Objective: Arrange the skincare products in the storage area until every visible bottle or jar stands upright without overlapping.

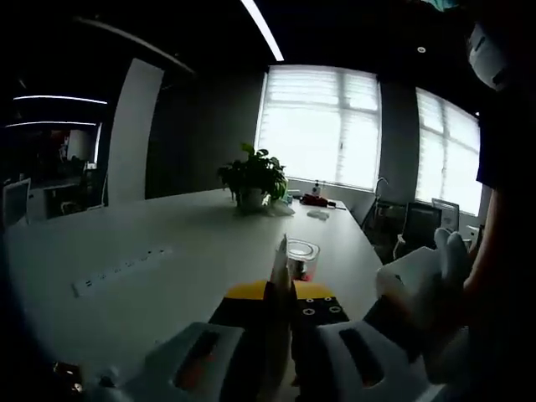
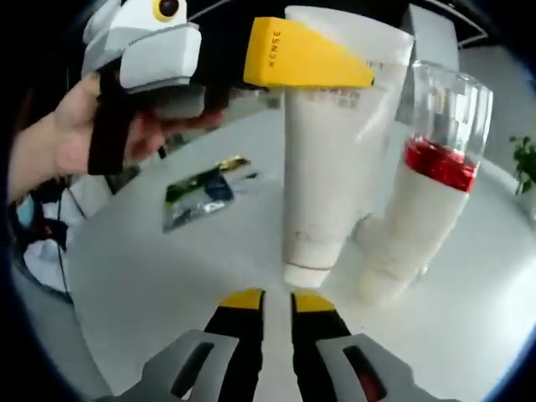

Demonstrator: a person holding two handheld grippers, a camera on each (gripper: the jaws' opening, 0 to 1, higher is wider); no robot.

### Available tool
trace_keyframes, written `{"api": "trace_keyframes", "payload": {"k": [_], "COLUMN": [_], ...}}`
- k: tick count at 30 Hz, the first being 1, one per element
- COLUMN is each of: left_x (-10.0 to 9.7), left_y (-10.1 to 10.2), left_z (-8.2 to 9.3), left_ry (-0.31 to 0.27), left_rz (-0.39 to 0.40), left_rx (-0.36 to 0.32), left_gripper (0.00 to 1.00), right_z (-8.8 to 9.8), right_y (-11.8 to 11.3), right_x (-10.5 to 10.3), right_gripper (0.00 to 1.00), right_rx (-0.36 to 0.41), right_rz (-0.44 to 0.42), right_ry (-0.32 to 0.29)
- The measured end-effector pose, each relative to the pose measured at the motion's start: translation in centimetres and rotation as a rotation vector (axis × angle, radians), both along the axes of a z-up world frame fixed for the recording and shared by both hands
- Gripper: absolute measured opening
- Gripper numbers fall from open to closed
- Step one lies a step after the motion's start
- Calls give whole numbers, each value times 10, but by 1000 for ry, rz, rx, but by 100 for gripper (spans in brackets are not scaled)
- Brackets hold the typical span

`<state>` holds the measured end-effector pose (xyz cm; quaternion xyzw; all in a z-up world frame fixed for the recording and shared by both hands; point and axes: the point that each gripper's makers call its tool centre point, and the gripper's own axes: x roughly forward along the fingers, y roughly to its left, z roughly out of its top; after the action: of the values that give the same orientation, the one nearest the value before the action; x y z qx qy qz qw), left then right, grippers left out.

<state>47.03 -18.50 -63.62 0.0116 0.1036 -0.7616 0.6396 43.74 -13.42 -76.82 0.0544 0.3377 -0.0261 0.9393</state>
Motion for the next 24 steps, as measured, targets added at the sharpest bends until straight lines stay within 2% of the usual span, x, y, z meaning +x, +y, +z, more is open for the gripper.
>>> {"api": "trace_keyframes", "payload": {"k": [5,7,10,12,17,24], "left_x": [-2,-3,-2,-3,-5,-4], "left_y": [-2,-1,0,0,1,4], "left_z": [1,0,1,1,1,-1], "left_ry": [19,34,48,51,55,90], "left_rz": [2,5,13,10,-7,-17], "left_rx": [-17,-29,-36,-40,-40,-37], "left_gripper": [13,13,13,13,14,14], "right_z": [1,1,-4,-4,-5,-6], "right_y": [6,10,7,6,10,5], "right_x": [11,18,22,25,28,26], "right_gripper": [1,1,0,0,0,1], "right_rx": [65,120,98,51,30,6], "right_rz": [-13,-39,-56,-59,-77,-84], "right_ry": [-51,-92,-90,-91,-89,-82]}}
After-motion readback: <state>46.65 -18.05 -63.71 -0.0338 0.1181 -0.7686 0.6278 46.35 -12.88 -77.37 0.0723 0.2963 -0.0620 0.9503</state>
